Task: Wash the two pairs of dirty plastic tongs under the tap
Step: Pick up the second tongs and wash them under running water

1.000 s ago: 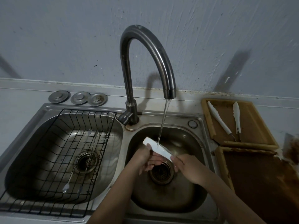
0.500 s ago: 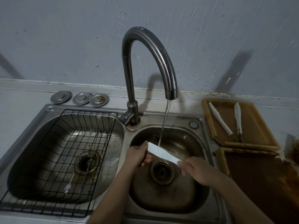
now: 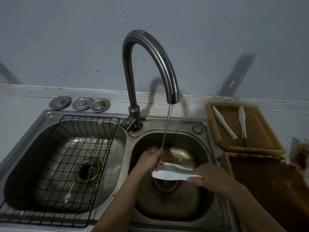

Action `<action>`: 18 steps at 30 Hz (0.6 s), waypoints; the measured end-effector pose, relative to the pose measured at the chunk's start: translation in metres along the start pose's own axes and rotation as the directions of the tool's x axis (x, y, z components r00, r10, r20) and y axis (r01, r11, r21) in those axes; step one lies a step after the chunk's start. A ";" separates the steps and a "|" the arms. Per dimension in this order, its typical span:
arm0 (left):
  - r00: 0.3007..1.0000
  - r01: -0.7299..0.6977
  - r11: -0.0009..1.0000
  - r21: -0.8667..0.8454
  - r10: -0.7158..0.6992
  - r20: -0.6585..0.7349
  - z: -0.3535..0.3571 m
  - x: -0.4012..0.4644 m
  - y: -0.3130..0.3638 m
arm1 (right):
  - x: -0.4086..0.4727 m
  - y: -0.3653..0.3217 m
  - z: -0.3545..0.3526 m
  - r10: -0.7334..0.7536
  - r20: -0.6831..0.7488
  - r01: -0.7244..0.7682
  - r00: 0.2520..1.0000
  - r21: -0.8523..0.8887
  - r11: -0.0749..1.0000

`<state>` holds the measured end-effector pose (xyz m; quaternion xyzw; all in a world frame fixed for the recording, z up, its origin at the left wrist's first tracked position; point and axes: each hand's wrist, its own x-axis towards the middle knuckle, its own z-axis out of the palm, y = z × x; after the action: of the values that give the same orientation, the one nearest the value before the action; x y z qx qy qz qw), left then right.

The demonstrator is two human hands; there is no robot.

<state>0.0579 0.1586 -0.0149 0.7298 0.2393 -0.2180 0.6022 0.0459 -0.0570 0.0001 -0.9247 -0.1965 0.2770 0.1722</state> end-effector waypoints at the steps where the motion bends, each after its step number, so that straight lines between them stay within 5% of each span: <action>1: 1.000 -0.011 1.000 0.024 0.011 -0.005 0.001 0.002 0.000 | 0.000 -0.001 0.004 -0.008 -0.013 0.008 1.000 -0.010 1.000; 7: 0.954 -0.157 0.985 -0.075 0.132 -0.269 -0.015 0.013 -0.011 | 0.000 0.002 0.001 -0.019 -0.170 0.016 0.985 -0.015 1.000; 18: 0.982 -0.172 0.840 -0.515 0.108 -0.153 -0.008 0.010 -0.001 | -0.006 0.004 -0.004 0.074 -0.289 -0.088 0.955 -0.036 0.995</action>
<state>0.0648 0.1675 -0.0203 0.5642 0.2710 -0.0562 0.7778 0.0443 -0.0645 0.0039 -0.9662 -0.1380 0.1420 0.1650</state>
